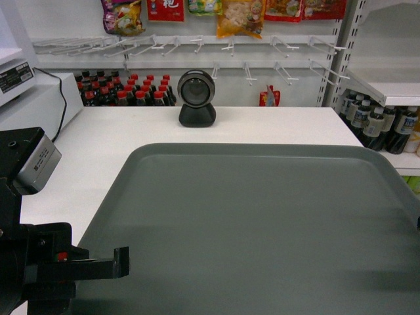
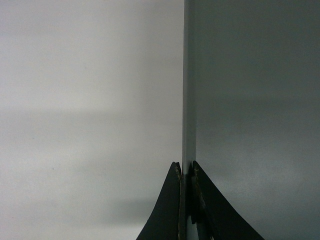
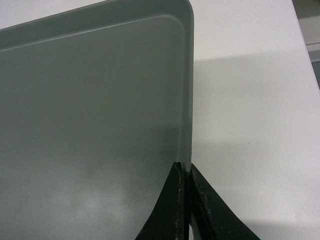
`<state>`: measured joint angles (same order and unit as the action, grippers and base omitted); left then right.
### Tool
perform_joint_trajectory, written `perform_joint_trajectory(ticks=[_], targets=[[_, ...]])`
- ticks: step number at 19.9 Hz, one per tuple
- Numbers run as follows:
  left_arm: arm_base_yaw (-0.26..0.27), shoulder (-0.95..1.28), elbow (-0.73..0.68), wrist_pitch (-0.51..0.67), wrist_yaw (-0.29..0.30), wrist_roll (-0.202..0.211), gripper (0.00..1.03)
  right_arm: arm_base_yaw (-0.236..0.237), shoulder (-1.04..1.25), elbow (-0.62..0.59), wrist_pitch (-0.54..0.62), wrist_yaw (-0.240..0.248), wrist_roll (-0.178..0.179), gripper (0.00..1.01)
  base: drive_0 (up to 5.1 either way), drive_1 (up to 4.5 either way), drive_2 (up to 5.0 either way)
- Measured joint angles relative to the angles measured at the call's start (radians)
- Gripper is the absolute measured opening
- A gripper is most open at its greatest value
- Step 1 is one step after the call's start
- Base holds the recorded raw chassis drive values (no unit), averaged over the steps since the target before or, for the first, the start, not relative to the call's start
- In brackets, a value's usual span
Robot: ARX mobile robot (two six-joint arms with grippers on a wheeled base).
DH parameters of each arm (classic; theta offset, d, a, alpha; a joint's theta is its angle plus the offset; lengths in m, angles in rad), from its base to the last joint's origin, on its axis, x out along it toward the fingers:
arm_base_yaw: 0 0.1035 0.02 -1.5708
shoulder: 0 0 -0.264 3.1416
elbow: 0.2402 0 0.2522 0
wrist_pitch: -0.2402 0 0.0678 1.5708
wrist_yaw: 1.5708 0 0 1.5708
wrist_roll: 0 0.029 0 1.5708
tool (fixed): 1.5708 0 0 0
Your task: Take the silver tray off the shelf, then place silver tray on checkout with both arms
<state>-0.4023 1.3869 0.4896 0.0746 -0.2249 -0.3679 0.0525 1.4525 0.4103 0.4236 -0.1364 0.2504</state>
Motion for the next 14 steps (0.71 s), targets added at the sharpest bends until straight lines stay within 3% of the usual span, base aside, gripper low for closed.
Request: perform_joint_trajectory(ticks=[5,6,8,9,12,14], targets=[[0.000,-0.002,0.000,0.001,-0.001,0.000,0.03,0.000,0.000,0.000,-0.001,0.000,0.000,0.03,-0.1,4.24,-4.4],[-0.021,0.010,-0.016,0.077,-0.072,0.006,0.03,0.000,0.000,-0.001,0.005,-0.005,0.000,0.03,-0.1,4.24,-4.4],[-0.036,0.074,-0.011,0.180,-0.224,0.039,0.03,-0.005,0.079,-0.011,0.239,-0.121,-0.043,0.03,-0.1,4.24,-4.4],[-0.016,0.132,0.011,0.229,-0.244,0.067,0.03,0.023,0.142,0.020,0.314,-0.137,-0.061,0.03,-0.1,4.24,-4.4],[0.070,0.371,0.131,0.360,-0.209,0.151,0.03,0.077,0.340,0.184,0.325,-0.089,-0.058,0.03,-0.1,4.24,-4.4],[0.107,0.511,0.227,0.359,-0.179,0.177,0.03,0.105,0.473,0.289,0.306,-0.046,-0.051,0.03,0.0,0.00,0.0]])
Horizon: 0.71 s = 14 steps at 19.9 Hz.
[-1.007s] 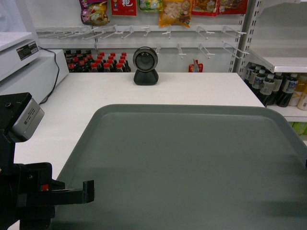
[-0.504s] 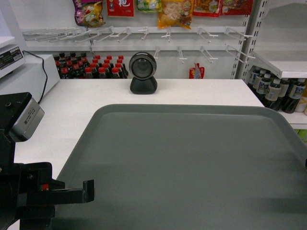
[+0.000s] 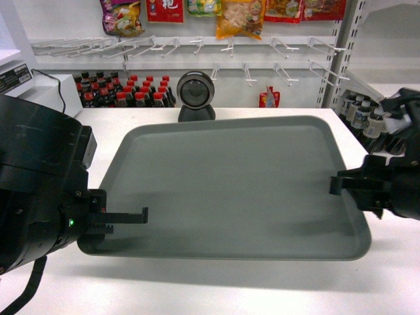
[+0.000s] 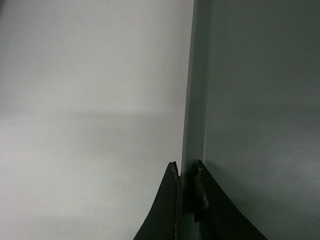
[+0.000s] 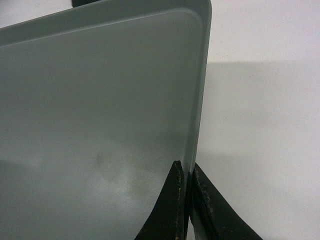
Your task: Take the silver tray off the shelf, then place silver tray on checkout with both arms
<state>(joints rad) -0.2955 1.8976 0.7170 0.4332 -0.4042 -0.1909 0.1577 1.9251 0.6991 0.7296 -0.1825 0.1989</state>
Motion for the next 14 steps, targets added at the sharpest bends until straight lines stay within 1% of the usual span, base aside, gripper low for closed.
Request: perform_joint_trajectory(ticks=[1,4,5,8,9,10,11,12,14], targets=[[0.010,0.051,0.038,0.000,0.013,0.011,0.03,0.007,0.058,0.043,-0.002,0.017,0.000,0.03,0.0,0.00,0.0],[0.016,0.171,0.133,0.001,0.011,0.038,0.03,0.014,0.188,0.154,-0.043,0.061,0.007,0.03,0.0,0.00,0.0],[0.016,0.201,0.155,-0.014,0.011,0.038,0.03,0.017,0.222,0.186,-0.068,0.070,0.008,0.03,0.0,0.00,0.0],[0.007,0.258,0.219,-0.051,-0.001,0.034,0.03,0.019,0.315,0.265,-0.128,0.108,0.032,0.03,0.0,0.00,0.0],[0.003,0.274,0.248,-0.058,-0.001,0.028,0.06,0.019,0.321,0.294,-0.155,0.115,0.033,0.11,0.0,0.00,0.0],[0.003,0.296,0.274,-0.055,-0.018,-0.006,0.16,0.019,0.323,0.299,-0.156,0.104,0.032,0.20,0.0,0.00,0.0],[0.000,0.300,0.280,-0.053,-0.045,-0.020,0.25,0.025,0.323,0.295,-0.140,0.113,0.031,0.29,0.0,0.00,0.0],[0.000,0.290,0.270,-0.047,-0.038,-0.034,0.34,0.023,0.314,0.277,-0.107,0.115,0.025,0.39,0.0,0.00,0.0],[0.003,0.193,0.193,-0.036,0.004,-0.074,0.52,-0.010,0.217,0.203,-0.092,0.097,0.025,0.57,0.0,0.00,0.0]])
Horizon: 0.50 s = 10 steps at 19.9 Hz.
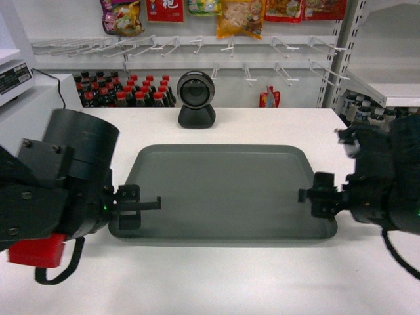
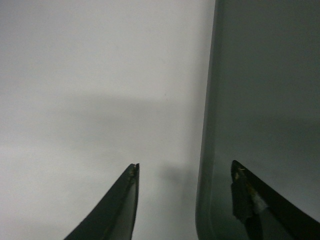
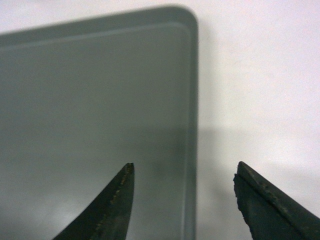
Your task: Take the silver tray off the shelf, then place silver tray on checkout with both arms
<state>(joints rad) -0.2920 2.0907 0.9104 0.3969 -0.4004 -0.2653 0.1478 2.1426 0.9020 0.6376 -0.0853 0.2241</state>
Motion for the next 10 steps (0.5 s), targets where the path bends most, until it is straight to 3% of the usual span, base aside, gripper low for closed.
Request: perform_joint_trajectory(ticks=[2,3,4,5,6,7,9,10], targets=[[0.000,-0.204,-0.089,0.040,-0.004,-0.027,0.70,-0.054,-0.154,-0.057,-0.011,-0.035,0.001,0.75,0.0,0.00,0.0],[0.000,-0.349,-0.117,0.066,-0.028,-0.029,0.81,-0.064,-0.158,-0.089,0.235,0.048,-0.034,0.74,0.0,0.00,0.0],[0.010,-0.414,-0.173,0.319,0.039,0.011,0.75,-0.064,-0.150,-0.137,0.399,0.130,-0.087,0.64,0.0,0.00,0.0],[0.035,-0.476,-0.268,0.544,0.135,0.111,0.63,-0.060,-0.155,-0.279,0.547,0.161,-0.149,0.52,0.0,0.00,0.0],[0.066,-0.492,-0.372,0.642,0.170,0.173,0.52,-0.058,-0.175,-0.379,0.609,0.161,-0.175,0.40,0.0,0.00,0.0],[0.100,-0.495,-0.481,0.700,0.190,0.208,0.39,-0.068,-0.257,-0.441,0.637,0.160,-0.195,0.28,0.0,0.00,0.0],[0.126,-0.570,-0.578,0.771,0.229,0.240,0.17,-0.085,-0.415,-0.525,0.661,0.152,-0.201,0.05,0.0,0.00,0.0],[0.138,-0.643,-0.623,0.771,0.251,0.247,0.04,-0.091,-0.463,-0.589,0.651,0.144,-0.209,0.03,0.0,0.00,0.0]])
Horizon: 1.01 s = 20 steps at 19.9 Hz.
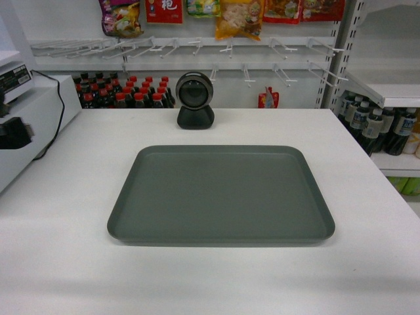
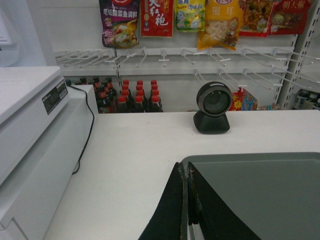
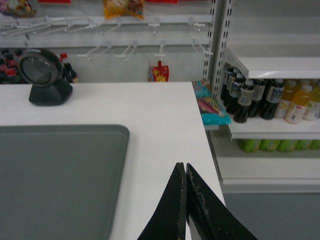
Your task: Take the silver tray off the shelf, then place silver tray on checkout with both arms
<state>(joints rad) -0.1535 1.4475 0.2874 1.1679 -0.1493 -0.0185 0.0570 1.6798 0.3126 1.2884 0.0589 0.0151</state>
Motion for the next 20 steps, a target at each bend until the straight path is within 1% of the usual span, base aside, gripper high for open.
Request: perform_joint_trajectory(ticks=[1,2,3,4,6,7,8,9,11,14,20], targets=[[0.015,-0.048,-0.037,-0.016,0.014,0.001,0.02,-0.006,-0.037,-0.050,-0.010,-0.008,-0.002,0.03,0.0,0.00,0.0],[0.029,-0.084,-0.071,-0.039,0.023,0.001,0.01,-0.042,-0.089,-0.086,-0.011,-0.052,-0.006,0.03,0.0,0.00,0.0],[0.045,-0.134,-0.110,-0.066,0.034,0.001,0.01,-0.060,-0.163,-0.115,-0.003,-0.051,-0.007,0.03,0.0,0.00,0.0],[0.058,-0.195,-0.136,-0.088,0.044,0.001,0.01,-0.057,-0.234,-0.145,-0.015,-0.054,-0.008,0.03,0.0,0.00,0.0],[0.070,-0.298,-0.175,-0.142,0.070,0.001,0.01,-0.057,-0.334,-0.199,-0.086,-0.059,-0.008,0.03,0.0,0.00,0.0],[0.094,-0.351,-0.197,-0.183,0.092,0.001,0.01,-0.057,-0.397,-0.222,-0.128,-0.059,-0.008,0.03,0.0,0.00,0.0],[0.142,-0.401,-0.216,-0.219,0.137,0.001,0.01,-0.057,-0.468,-0.230,-0.200,-0.059,-0.008,0.03,0.0,0.00,0.0],[0.158,-0.454,-0.228,-0.254,0.135,0.001,0.01,-0.057,-0.562,-0.234,-0.290,-0.059,-0.008,0.03,0.0,0.00,0.0],[0.153,-0.562,-0.247,-0.338,0.148,0.001,0.01,-0.057,-0.712,-0.251,-0.383,-0.059,-0.008,0.03,0.0,0.00,0.0],[0.153,-0.699,-0.267,-0.454,0.148,0.001,0.01,-0.057,-0.850,-0.287,-0.506,-0.059,-0.008,0.03,0.0,0.00,0.0],[0.153,-0.790,-0.277,-0.534,0.148,0.001,0.01,-0.057,-0.948,-0.294,-0.583,-0.059,-0.008,0.03,0.0,0.00,0.0]])
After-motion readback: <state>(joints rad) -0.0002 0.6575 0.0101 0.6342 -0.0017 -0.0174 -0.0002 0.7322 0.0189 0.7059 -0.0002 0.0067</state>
